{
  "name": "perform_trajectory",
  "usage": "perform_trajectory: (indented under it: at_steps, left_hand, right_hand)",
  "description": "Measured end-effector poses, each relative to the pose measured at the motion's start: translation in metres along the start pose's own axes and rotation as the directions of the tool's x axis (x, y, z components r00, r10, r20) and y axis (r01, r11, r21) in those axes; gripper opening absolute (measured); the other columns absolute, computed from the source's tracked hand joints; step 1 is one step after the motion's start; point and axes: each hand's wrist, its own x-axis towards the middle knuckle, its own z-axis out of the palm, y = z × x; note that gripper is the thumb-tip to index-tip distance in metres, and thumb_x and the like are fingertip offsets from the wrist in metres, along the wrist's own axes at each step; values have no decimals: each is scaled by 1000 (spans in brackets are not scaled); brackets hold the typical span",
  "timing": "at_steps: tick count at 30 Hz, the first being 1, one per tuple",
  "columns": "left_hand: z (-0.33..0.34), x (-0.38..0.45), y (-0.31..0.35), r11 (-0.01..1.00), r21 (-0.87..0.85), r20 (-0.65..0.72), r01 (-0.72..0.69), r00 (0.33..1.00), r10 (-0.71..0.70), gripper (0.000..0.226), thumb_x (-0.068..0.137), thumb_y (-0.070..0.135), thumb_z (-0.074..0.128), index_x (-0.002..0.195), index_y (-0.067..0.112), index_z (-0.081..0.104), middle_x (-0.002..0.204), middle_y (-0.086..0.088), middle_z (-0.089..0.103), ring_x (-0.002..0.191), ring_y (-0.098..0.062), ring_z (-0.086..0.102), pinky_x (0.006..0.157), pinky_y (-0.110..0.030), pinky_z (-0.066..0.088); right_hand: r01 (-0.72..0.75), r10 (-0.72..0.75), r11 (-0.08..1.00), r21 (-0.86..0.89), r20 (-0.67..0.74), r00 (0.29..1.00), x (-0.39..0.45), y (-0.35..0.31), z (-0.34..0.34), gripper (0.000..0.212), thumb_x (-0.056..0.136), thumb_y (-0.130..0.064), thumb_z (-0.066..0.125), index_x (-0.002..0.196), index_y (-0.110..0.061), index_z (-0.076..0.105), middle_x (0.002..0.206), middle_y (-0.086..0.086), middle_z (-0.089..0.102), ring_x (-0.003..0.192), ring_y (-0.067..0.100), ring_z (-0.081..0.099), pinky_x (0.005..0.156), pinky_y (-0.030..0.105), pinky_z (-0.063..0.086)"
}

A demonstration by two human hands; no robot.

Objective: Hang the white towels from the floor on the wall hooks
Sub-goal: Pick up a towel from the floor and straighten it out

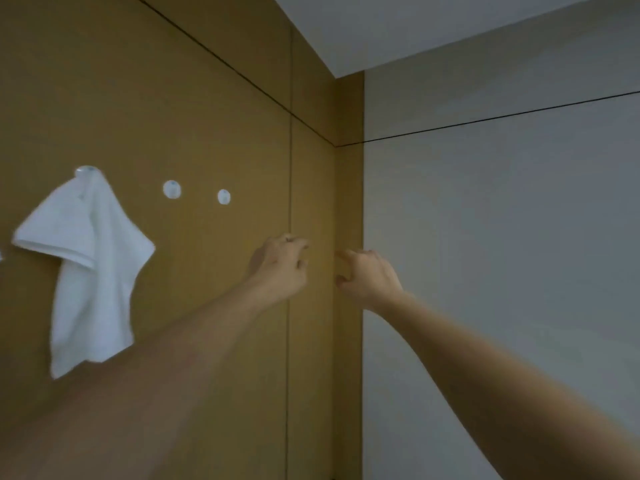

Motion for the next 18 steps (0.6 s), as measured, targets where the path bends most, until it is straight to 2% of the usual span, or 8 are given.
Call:
perform_trajectory:
  at_steps: [3, 8, 13, 18]
  left_hand:
    - [40, 3, 89, 994, -103, 13, -42, 999, 44, 33, 90, 32, 54, 122, 31, 58, 127, 6, 55, 115, -23, 53, 86, -30, 44]
    - [103, -5, 266, 937, -303, 89, -173, 974, 209, 36, 88, 33, 57, 123, 25, 59, 126, -1, 58, 116, -26, 53, 93, -34, 46]
    - [142, -34, 452, 841, -465, 108, -277, 925, 365, 36, 87, 37, 57, 122, 31, 58, 127, 2, 56, 116, -23, 52, 92, -33, 44]
    - [161, -68, 625, 694, -629, 124, -351, 836, 535, 39, 87, 40, 55, 126, 30, 55, 128, 2, 55, 118, -22, 51, 95, -35, 44]
  right_hand:
    - [-103, 103, 991, -86, 2, 995, -50, 77, -40, 57, 87, -37, 57, 141, -25, 46, 125, 8, 61, 118, 32, 52, 95, 39, 47]
    - [-281, 293, 926, -253, 7, 956, -157, 213, -122, 57, 88, -41, 57, 141, -26, 45, 129, 6, 60, 120, 31, 50, 96, 40, 45]
    - [-456, 480, 809, -371, -32, 877, -274, 322, -212, 56, 88, -41, 57, 141, -26, 46, 129, 5, 60, 120, 30, 50, 96, 40, 45]
    - [-612, 647, 651, -448, -94, 757, -392, 400, -296, 56, 87, -41, 57, 140, -24, 48, 130, 6, 60, 121, 31, 50, 98, 41, 45]
